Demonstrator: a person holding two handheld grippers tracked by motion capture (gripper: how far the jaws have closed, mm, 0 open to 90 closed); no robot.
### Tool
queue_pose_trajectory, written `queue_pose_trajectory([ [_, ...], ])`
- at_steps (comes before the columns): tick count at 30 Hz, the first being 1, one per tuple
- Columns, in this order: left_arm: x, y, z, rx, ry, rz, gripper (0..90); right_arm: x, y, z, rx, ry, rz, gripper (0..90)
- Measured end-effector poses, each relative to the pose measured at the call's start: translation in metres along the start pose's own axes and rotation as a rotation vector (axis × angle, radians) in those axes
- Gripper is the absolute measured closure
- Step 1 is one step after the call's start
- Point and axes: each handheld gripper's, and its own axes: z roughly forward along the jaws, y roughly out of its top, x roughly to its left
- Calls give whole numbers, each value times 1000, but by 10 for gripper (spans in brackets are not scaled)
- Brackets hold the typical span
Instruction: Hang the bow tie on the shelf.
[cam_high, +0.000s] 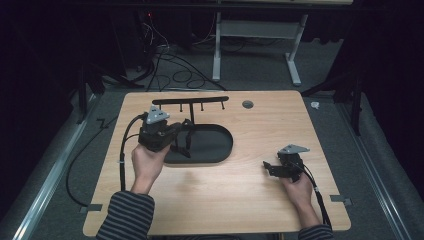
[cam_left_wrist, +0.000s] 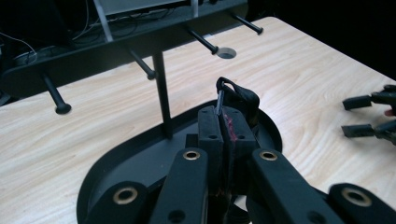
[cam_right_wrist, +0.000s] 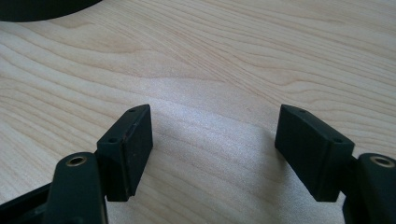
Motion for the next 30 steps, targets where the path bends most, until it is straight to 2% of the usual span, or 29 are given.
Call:
queue_pose_trajectory([
  [7, 12, 10, 20, 11, 54, 24, 877, 0, 0, 0, 0, 0, 1, 287],
  [14, 21, 16, 30, -7, 102, 11, 877, 0, 0, 0, 1, -1, 2, 286],
  [23, 32, 19, 45, 6, 162, 4, 876, 0, 0, 0, 1, -1, 2, 286],
  [30, 39, 18, 54, 20, 189, -18, 863, 0, 0, 0, 1, -1, 2, 287],
])
